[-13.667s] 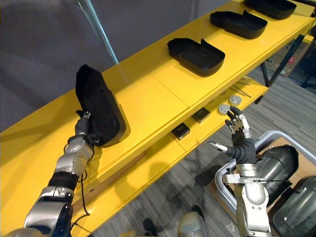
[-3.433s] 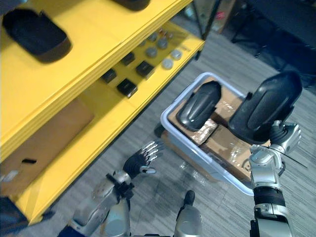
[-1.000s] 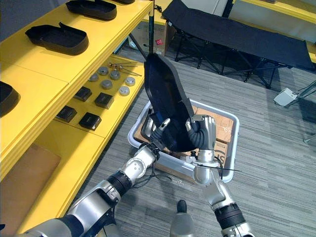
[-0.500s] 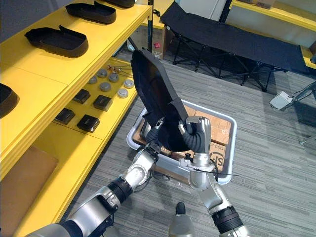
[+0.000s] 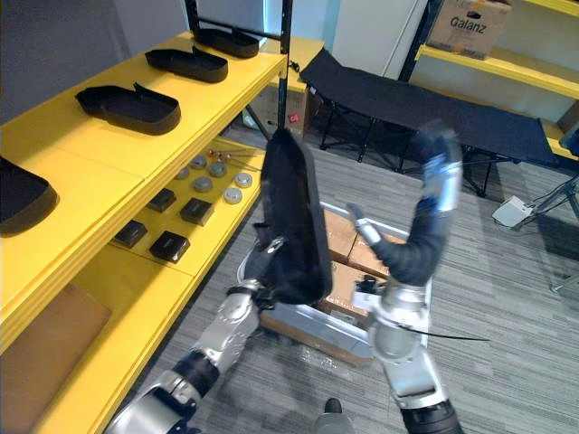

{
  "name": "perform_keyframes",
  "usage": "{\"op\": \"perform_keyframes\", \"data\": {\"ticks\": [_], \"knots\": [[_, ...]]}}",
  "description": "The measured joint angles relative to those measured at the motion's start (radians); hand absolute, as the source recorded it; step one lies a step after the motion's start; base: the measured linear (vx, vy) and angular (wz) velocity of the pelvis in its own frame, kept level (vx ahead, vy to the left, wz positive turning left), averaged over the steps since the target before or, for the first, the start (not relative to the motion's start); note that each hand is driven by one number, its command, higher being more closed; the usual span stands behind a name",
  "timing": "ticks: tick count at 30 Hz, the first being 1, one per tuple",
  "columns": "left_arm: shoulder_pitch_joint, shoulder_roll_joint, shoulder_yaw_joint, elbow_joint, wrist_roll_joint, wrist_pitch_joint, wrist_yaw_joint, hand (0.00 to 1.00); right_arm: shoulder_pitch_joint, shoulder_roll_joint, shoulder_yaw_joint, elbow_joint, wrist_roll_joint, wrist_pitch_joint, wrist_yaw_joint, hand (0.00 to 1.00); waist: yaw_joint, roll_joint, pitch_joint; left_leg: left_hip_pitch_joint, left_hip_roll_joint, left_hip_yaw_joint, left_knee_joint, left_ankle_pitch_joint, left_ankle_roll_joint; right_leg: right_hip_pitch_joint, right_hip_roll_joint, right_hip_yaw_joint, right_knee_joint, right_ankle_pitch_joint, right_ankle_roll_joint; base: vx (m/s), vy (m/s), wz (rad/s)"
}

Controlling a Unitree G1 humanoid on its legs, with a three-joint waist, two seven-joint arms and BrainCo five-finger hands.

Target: Walk over and take plastic housings, then place them on the shelf

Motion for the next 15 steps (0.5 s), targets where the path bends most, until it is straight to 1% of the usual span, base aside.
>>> {"op": "perform_keyframes", "data": {"ticks": [2,3,4,6,7,8,9,11,13,15], "knots": [[0.064,0.020,0.050,-0.046,0.072,-0.003,0.048,1.00,0.044,-0.008,-0.050,-0.028,0.097,0.011,0.084,0.00,0.003,0.010,-0.007,0.001,0.000,0.002,-0.002,0.000,-0.001,0.000,0.001,0.001,-0.002,0.000,0.000,-0.02,-0.001,-0.02],[0.090,0.026,0.070,-0.068,0.092,-0.010,0.070,1.00,0.074,-0.008,-0.065,-0.030,0.128,0.022,0.109,0.00,0.004,0.015,-0.010,0.002,0.000,0.003,-0.005,0.001,-0.002,-0.001,0.001,0.001,-0.003,0.000,0.000,0.00,0.000,0.00],[0.105,0.028,0.082,-0.082,0.106,-0.013,0.081,1.00,0.097,-0.008,-0.074,-0.029,0.144,0.032,0.120,0.00,0.004,0.018,-0.011,0.002,0.000,0.004,-0.008,0.001,-0.002,-0.001,0.001,0.001,-0.004,0.000,0.001,0.00,0.000,0.00],[0.166,0.039,0.131,-0.143,0.110,-0.034,0.114,1.00,0.193,0.001,-0.097,-0.024,0.187,0.073,0.147,0.00,0.000,0.031,-0.020,0.002,0.000,0.009,-0.016,0.002,-0.003,-0.003,0.004,0.003,-0.016,0.006,0.003,-0.01,-0.003,-0.05],[0.176,0.039,0.143,-0.151,0.110,-0.044,0.122,1.00,0.215,0.008,-0.107,-0.020,0.186,0.083,0.145,0.00,0.000,0.034,-0.022,0.002,0.000,0.013,-0.018,0.002,-0.003,-0.004,0.004,0.005,-0.021,0.008,0.003,0.00,-0.001,-0.09],[0.193,0.037,0.160,-0.167,0.110,-0.058,0.129,1.00,0.243,0.023,-0.120,-0.009,0.185,0.102,0.144,0.00,-0.003,0.039,-0.025,0.002,0.000,0.017,-0.020,0.002,-0.003,-0.006,0.004,0.008,-0.024,0.010,0.003,0.00,0.000,-0.09],[0.211,0.037,0.177,-0.194,0.110,-0.073,0.148,1.00,0.287,0.054,-0.134,0.027,0.186,0.123,0.131,0.00,-0.007,0.047,-0.029,0.002,0.000,0.020,-0.024,0.003,-0.005,-0.008,0.006,0.010,-0.028,0.011,0.002,0.01,-0.002,-0.07],[0.234,0.030,0.191,-0.248,0.110,-0.087,0.165,1.00,0.338,0.095,-0.149,0.096,0.186,0.143,0.106,0.00,-0.011,0.053,-0.033,0.003,0.000,0.023,-0.027,0.004,-0.005,-0.009,0.007,0.013,-0.032,0.013,0.001,0.01,-0.002,-0.05],[0.271,0.019,0.198,-0.340,0.113,-0.100,0.203,1.00,0.390,0.144,-0.153,0.177,0.194,0.148,0.093,0.00,-0.012,0.057,-0.035,0.003,0.000,0.030,-0.028,0.003,-0.005,-0.013,0.007,0.019,-0.034,0.013,0.001,0.00,0.000,-0.07],[0.303,0.000,0.207,-0.420,0.124,-0.101,0.238,1.00,0.430,0.184,-0.150,0.224,0.204,0.152,0.090,0.00,-0.011,0.062,-0.033,0.001,0.000,0.037,-0.029,0.002,-0.005,-0.016,0.008,0.024,-0.035,0.013,0.001,-0.01,0.000,-0.08]]}}
